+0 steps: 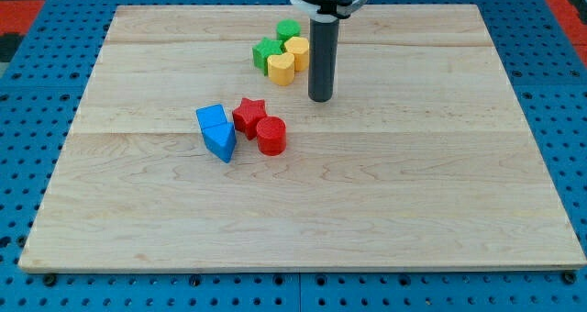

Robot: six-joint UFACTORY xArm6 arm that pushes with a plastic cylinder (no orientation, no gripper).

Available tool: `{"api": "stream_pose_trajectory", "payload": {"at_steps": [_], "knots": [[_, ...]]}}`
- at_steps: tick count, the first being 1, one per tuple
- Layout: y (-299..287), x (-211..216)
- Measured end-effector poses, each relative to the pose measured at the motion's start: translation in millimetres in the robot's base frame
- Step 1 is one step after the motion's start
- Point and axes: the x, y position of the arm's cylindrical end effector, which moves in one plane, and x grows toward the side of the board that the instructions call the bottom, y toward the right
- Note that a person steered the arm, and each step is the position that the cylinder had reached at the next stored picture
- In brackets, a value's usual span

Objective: Move the red circle to the top left corner of the board

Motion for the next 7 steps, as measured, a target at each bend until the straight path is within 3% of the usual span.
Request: {"api": "stream_pose_trajectory", "payload": {"at_steps": [2, 3, 5, 6, 7], "knots": [[5, 15], [22, 68], [-50, 110], [-79, 70], [-52, 34]]}}
